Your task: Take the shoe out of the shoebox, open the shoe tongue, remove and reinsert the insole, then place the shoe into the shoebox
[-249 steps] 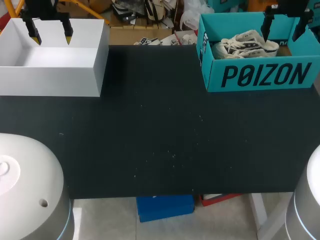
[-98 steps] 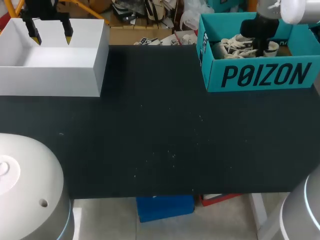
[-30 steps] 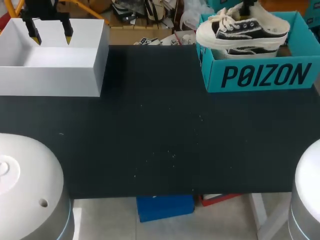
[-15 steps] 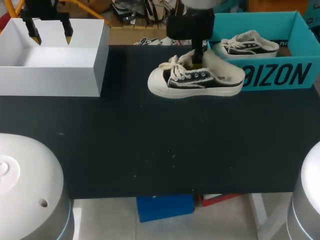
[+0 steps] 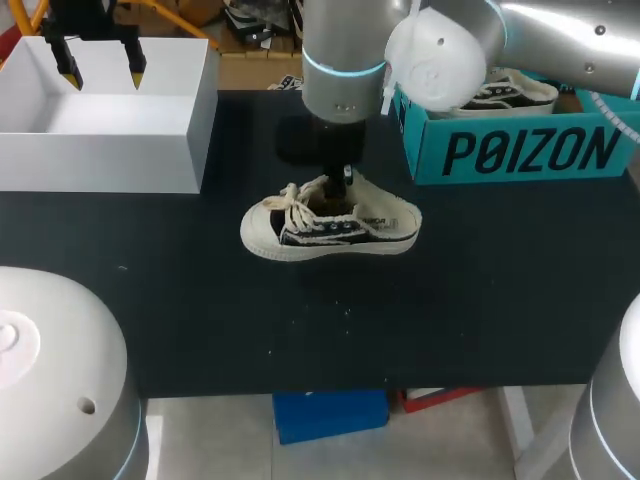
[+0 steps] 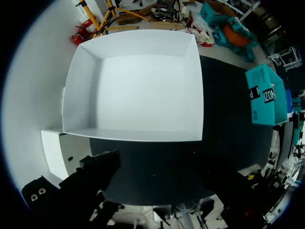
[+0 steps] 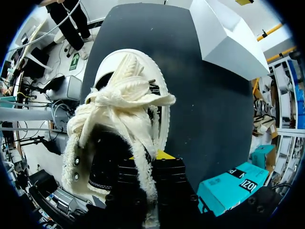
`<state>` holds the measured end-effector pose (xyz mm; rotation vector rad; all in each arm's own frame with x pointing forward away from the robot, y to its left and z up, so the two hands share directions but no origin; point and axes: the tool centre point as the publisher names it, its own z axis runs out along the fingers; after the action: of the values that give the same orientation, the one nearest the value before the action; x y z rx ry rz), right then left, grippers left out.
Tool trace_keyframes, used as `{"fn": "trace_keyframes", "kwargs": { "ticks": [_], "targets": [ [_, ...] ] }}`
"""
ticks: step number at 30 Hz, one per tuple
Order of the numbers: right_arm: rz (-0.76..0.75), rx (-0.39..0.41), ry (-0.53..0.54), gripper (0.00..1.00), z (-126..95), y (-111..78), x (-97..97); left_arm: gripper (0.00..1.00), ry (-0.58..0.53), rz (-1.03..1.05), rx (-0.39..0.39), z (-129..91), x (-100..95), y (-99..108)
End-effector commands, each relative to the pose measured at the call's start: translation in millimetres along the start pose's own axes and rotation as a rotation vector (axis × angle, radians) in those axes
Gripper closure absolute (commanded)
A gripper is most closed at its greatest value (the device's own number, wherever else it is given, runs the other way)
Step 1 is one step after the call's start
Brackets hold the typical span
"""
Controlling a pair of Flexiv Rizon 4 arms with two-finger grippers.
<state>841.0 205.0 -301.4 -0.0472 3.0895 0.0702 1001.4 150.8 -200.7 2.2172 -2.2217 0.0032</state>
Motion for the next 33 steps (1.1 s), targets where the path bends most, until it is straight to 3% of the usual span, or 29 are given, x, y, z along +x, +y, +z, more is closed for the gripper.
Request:
{"fn": "trace_keyframes", "kwargs": {
  "ticks": [1,8,15,16,17,18,22,26,33],
  "targets": [
    [-0.012,0.008,0.017,1.0,37,22.6,-6.9,0.0,-0.002,-0.001,-0.001,0,0.4,0],
    [-0.012,0.026,0.053,1.0,72,38.5,-7.1,0.0,-0.002,-0.001,-0.001,0,0.4,0],
    [0.001,0.045,0.074,1.0,93,43.6,-9.9,0.0,-0.002,-0.001,-0.001,0,0.4,0],
    [0.002,0.045,0.077,0.84,94,43.4,-10.3,0.0,-0.002,-0.001,-0.001,0,0.4,0],
    [0.004,0.047,0.081,0.56,94,42.9,-10.8,0.0,-0.002,-0.001,-0.001,0,0.4,0],
    [0.005,0.048,0.082,0.01,94,42.3,-11.1,0.0,-0.002,-0.001,-0.001,0,0.4,0],
    [0.001,0.051,0.076,0.0,85,39.2,-13.0,0.0,-0.002,-0.001,-0.001,0,0.4,0],
    [0.002,0.028,0.043,0.0,61,34.6,-13.6,0.0,-0.002,-0.001,-0.001,0,0.4,0],
    [-0.015,-0.079,0.0,0.0,18,24.5,-6.0,0.0,-0.002,-0.001,-0.001,0,0.4,0]
  ]
}}
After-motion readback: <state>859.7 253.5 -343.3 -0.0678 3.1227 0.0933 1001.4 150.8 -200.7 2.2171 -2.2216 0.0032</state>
